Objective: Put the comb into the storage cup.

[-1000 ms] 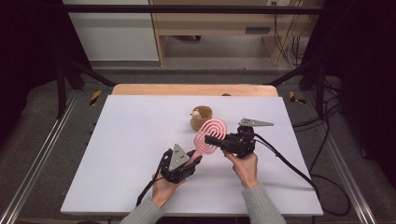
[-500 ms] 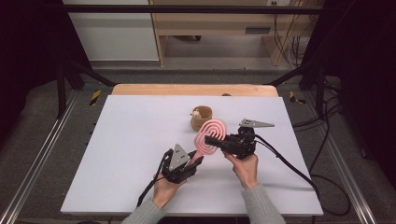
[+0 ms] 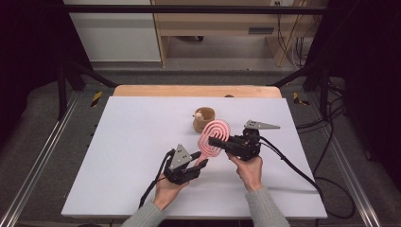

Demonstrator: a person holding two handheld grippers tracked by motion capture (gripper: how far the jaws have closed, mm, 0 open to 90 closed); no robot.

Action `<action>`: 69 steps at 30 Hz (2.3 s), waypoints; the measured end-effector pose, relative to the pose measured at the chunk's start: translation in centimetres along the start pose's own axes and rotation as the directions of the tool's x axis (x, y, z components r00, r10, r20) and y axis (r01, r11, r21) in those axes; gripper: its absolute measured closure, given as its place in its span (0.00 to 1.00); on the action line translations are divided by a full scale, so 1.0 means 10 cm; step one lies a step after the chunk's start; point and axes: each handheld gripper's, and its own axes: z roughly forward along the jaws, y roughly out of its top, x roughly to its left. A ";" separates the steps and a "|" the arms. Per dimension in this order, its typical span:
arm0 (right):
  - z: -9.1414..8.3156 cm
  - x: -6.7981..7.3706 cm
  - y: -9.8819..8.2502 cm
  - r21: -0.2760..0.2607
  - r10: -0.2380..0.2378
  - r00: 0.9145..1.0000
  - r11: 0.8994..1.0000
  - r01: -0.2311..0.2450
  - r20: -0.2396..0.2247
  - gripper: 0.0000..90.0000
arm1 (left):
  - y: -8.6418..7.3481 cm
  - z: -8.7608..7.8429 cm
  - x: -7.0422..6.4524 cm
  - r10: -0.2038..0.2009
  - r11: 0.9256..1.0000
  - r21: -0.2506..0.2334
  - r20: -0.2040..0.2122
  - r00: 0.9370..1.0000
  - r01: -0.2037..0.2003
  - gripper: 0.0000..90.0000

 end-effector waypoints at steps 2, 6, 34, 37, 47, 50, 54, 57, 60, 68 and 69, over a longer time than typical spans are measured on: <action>-0.01 0.00 0.00 -0.001 -0.001 1.000 1.000 0.001 0.007 0.70 | 0.03 -0.02 0.00 0.000 1.000 -0.006 0.009 1.000 0.001 0.64; -0.02 0.01 0.01 -0.010 -0.009 1.000 1.000 0.009 0.014 0.70 | 0.07 -0.05 0.00 -0.005 1.000 0.000 0.029 1.000 0.005 0.56; -0.17 0.03 0.11 -0.021 -0.054 0.994 0.998 0.056 0.095 0.70 | 0.03 -0.43 0.49 -0.128 0.992 -0.013 0.036 0.991 0.129 0.07; -0.19 0.03 0.13 -0.025 -0.056 0.994 0.998 0.059 0.098 0.70 | -0.02 -0.49 0.57 -0.137 0.990 -0.018 0.022 0.990 0.137 0.07; -0.22 0.03 0.23 -0.032 -0.077 0.989 0.996 0.081 0.122 0.70 | -0.17 -0.71 0.81 -0.148 0.989 -0.031 -0.030 0.988 0.147 0.05; -0.21 0.05 0.27 -0.029 -0.087 0.988 0.995 0.092 0.130 0.70 | -0.23 -0.75 0.85 -0.147 0.989 -0.026 -0.043 0.988 0.146 0.05; -0.21 0.06 0.32 -0.032 -0.095 0.986 0.994 0.100 0.136 0.70 | -0.28 -0.79 0.90 -0.152 0.988 -0.022 -0.057 0.987 0.151 0.06; -0.21 0.06 0.35 -0.032 -0.097 0.985 0.994 0.102 0.141 0.70 | -0.32 -0.84 0.94 -0.158 0.987 -0.029 -0.070 0.985 0.156 0.05; -0.21 0.06 0.36 -0.028 -0.103 0.985 0.994 0.108 0.140 0.70 | -0.36 -0.88 0.98 -0.169 0.985 -0.038 -0.078 0.982 0.167 0.06; -0.16 0.05 0.41 -0.016 -0.115 0.981 0.993 0.118 0.158 0.70 | -0.47 -0.97 1.05 -0.159 0.987 -0.031 -0.093 0.983 0.156 0.05; -0.15 0.05 0.41 -0.014 -0.116 0.980 0.993 0.120 0.159 0.70 | -0.47 -0.97 1.05 -0.159 0.987 -0.031 -0.093 0.983 0.156 0.06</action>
